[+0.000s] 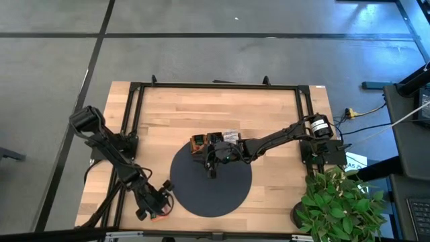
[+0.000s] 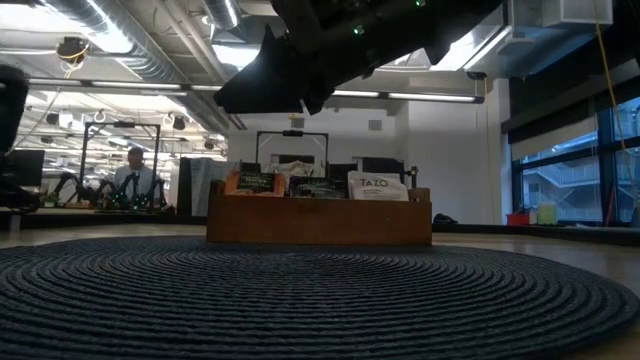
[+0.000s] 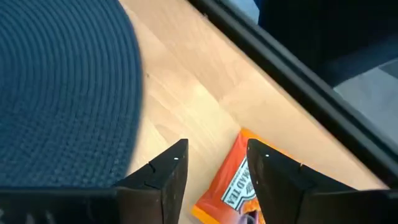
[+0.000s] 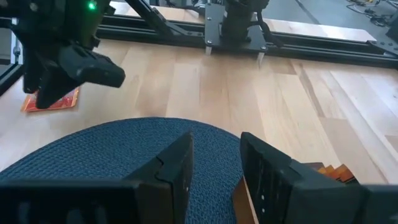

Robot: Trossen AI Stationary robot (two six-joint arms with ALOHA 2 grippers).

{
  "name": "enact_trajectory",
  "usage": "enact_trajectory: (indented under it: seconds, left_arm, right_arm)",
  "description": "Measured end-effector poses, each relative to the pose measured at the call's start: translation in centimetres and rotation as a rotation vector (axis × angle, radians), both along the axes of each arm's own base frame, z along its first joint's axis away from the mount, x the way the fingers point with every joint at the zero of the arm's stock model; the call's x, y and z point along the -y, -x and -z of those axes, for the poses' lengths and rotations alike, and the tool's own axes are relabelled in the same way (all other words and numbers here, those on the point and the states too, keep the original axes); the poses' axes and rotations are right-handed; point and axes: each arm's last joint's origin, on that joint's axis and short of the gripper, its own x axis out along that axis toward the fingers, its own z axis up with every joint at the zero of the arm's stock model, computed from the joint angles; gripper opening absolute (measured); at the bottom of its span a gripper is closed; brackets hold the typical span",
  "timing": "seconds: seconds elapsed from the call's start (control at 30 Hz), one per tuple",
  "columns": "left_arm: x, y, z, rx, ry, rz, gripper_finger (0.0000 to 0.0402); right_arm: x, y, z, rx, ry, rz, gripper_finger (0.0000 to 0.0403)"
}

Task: Pick & Place Tea
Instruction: Put the orange tea bag into the left section of the wooden organizer

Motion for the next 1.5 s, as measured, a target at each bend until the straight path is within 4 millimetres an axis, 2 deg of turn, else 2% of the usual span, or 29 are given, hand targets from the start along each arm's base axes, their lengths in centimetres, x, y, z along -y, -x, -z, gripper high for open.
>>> enact_trajectory:
  seconds: [0.23,0.43,0.83,1.0,1.17,1.33,1.5]
  left_arm:
    - [0.5,-0.3,1.3,-0.101,-0.084,0.024,0.0141]
    - [1.2,-0.8,2.1,-0.113,-0.148,0.077,0.0119]
    - [1.3,-0.9,2.1,-0.124,-0.127,0.051,0.0011]
    - [1.3,-0.9,1.9,-0.116,-0.114,0.043,0.0005]
    - [0.0,-0.7,0.2,-0.126,-0.096,-0.115,0.0002]
    - [-2.3,0.3,-3.4,-0.02,-0.13,-0.362,0.0002]
    - [-4.1,2.1,-6.8,0.267,-0.122,-0.636,0.0002]
  right_arm:
    - [0.0,0.0,0.0,-0.004,0.001,0.0,0.0135]
    - [0.0,0.0,0.1,-0.012,0.003,0.0,0.0135]
    - [0.0,0.1,0.2,-0.018,0.024,-0.009,0.0136]
    - [0.0,0.1,0.2,-0.018,0.028,-0.01,0.0136]
    - [0.0,0.1,0.1,-0.017,0.024,-0.01,0.0136]
    - [-0.1,0.1,0.0,-0.015,0.024,-0.011,0.0136]
    - [0.0,1.2,-1.8,-0.004,0.012,0.017,0.0136]
